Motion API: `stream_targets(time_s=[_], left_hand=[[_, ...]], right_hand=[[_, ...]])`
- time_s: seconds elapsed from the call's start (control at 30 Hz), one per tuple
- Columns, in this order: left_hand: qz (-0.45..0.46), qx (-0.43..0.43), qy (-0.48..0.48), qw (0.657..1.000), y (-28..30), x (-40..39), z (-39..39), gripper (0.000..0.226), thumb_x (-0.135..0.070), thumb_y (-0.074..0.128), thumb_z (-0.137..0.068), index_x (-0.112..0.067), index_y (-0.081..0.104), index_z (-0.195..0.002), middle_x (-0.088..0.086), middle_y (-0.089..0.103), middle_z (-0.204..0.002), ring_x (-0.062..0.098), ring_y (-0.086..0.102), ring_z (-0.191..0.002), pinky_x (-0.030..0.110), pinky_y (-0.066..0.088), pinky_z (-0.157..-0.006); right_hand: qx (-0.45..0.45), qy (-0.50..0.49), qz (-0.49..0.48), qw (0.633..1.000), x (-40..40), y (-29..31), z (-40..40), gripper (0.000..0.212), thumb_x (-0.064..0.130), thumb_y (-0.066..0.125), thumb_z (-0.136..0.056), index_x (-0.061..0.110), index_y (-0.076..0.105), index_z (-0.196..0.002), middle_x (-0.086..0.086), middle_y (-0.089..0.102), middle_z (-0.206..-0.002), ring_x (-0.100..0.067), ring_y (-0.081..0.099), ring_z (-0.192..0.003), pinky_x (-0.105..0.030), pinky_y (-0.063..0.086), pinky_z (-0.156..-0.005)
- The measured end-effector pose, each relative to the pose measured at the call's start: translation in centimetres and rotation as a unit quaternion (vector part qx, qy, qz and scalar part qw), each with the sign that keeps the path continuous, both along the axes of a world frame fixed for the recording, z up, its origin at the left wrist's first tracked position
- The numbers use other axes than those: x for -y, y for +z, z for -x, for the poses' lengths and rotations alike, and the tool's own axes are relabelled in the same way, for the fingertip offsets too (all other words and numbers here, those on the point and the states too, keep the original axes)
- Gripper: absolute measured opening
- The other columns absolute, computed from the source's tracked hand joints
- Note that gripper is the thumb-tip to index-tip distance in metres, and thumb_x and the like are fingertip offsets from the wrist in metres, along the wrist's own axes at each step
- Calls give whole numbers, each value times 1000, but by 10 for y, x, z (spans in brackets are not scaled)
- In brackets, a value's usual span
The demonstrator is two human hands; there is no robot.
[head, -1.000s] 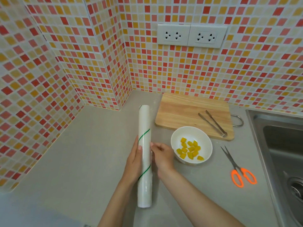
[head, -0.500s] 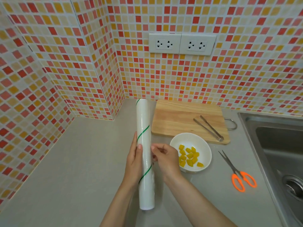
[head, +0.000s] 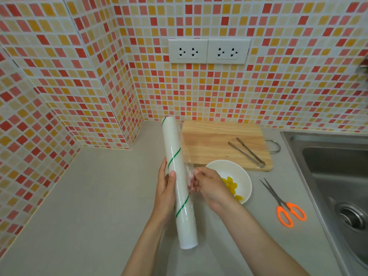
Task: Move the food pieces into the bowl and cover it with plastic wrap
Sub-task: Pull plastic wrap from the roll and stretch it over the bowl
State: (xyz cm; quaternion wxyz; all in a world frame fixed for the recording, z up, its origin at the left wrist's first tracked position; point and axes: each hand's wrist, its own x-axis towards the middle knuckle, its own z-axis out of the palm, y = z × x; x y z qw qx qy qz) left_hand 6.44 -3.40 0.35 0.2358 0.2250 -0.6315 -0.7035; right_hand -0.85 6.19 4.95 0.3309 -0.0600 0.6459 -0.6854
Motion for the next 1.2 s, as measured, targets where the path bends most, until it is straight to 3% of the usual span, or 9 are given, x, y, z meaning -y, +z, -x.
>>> stream_targets(time_s=[0.23,0.37,0.5,0.6,0.77,0.97,1.03,1.1,1.2], left_hand=[[-118,13,-42,992,9,-4,-4,44,-31,53,-90,-32,44,-134,2,72,-104,23,67,-86,42,54,-80],[-211,36,-96,972,15,-4,-10,46,-43,67,-73,-11,67,-107,10,73,-78,21,69,-62,28,54,-55],[-228,60,-92,968,13,3,-14,43,-26,75,-70,-11,62,-108,9,72,-86,26,71,-73,36,58,-63],[-224,74,-80,969,14,8,-15,55,-21,79,-64,-10,56,-112,17,70,-106,31,68,-81,45,54,-76],[-214,70,-92,970,16,-2,-9,47,-26,80,-63,-15,59,-103,4,72,-79,15,66,-63,30,55,-62],[-287,30,-169,942,26,-17,5,58,-29,66,-71,-12,48,-124,4,74,-82,18,69,-63,30,56,-53],[-262,23,-162,951,29,-18,9,65,-29,65,-72,-26,41,-132,8,75,-97,19,68,-62,29,55,-52],[-210,31,-158,964,34,-17,14,70,-35,66,-72,-60,32,-127,4,72,-111,20,69,-73,29,56,-56],[-99,27,-148,984,37,-16,17,69,-40,63,-76,-78,22,-117,-42,46,-123,-2,60,-109,16,53,-74]], right_hand=[[5,-38,38,999,8,3,2,24,26,45,-96,12,57,-81,-5,43,-47,-17,40,-38,-22,35,-38],[-125,-142,0,982,14,-3,1,26,16,47,-94,19,56,-70,1,48,-54,-10,38,-45,-25,33,-49],[-228,-209,-32,950,9,-2,1,23,17,47,-93,23,56,-73,16,50,-46,-2,38,-42,-16,32,-47],[-246,-226,-40,942,0,-1,6,20,18,47,-93,21,56,-75,14,45,-44,-4,36,-42,-16,31,-46],[-229,-238,-65,941,-16,-3,13,19,17,48,-92,20,58,-76,5,46,-52,-14,41,-49,-30,39,-56],[-270,-243,-103,926,-49,3,35,22,15,50,-91,20,59,-72,-5,54,-58,-2,40,-41,-10,33,-41],[-276,-246,-110,922,-57,3,41,18,14,51,-91,13,62,-76,-20,60,-69,-6,42,-47,-7,34,-41],[-277,-254,-115,919,-64,2,45,18,15,51,-91,13,62,-77,-20,61,-71,-12,46,-53,-6,35,-43],[-271,-259,-125,919,-71,0,50,22,16,51,-91,24,58,-72,0,61,-67,-13,49,-54,-18,39,-53]])
